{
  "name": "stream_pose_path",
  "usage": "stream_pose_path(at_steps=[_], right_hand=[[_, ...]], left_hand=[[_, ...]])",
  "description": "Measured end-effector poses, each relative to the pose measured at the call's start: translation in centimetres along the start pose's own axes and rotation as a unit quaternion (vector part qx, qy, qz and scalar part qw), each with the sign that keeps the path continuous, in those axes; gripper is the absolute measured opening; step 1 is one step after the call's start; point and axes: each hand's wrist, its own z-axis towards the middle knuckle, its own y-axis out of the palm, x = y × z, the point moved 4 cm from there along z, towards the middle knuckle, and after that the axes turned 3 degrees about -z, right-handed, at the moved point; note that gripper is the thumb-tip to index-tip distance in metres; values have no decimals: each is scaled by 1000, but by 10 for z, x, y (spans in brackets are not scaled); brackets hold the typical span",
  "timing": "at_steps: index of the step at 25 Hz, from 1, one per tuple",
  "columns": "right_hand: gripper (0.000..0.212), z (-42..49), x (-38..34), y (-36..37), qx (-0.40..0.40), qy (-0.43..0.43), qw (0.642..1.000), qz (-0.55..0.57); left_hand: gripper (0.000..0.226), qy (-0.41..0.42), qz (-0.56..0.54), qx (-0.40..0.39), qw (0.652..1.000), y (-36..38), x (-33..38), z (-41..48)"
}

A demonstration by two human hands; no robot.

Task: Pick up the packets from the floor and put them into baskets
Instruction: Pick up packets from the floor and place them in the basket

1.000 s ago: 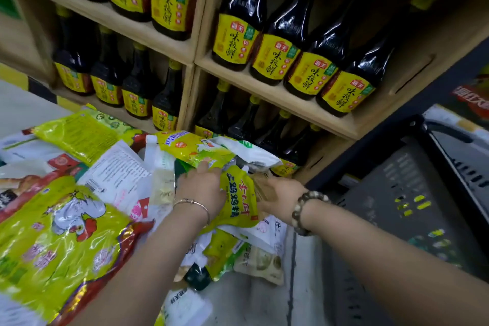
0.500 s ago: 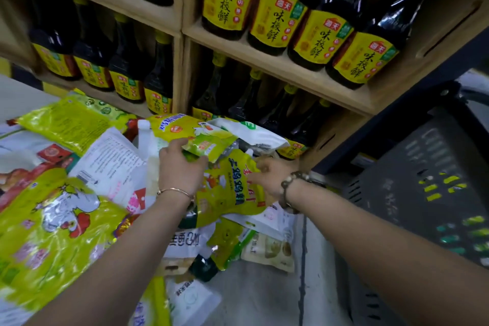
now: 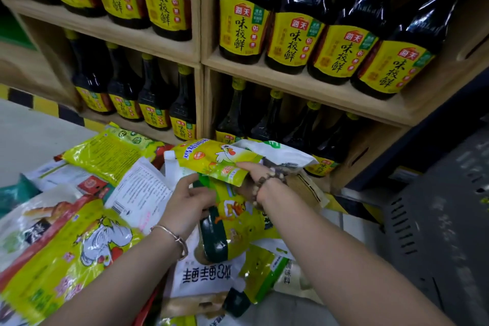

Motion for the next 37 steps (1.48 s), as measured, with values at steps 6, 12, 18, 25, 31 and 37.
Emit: stream_pose_path(at_steps=[6, 12, 18, 25, 31, 37], right_hand=[[22, -73, 64, -10, -99, -71, 977, 174], [36, -114, 95, -29, -85, -151, 983, 60], [31, -107, 99, -62, -128, -40, 975, 179], [55, -84, 64, -87, -135, -62, 982, 115], [40, -74, 86, -119, 10, -101, 993, 66], [22, -64, 107, -149, 128, -61, 988, 54]], left_hand=[[32, -134, -242, -86, 957, 7, -23, -24], [34, -92, -244, -23, 965, 20, -32, -32], [42, -17, -180, 17, 983, 15, -26, -24], [52, 97, 46, -143, 984, 29, -18, -24], [18, 201, 390, -143, 887, 49, -21, -13], [72, 233, 717, -48, 655, 67, 0, 38]])
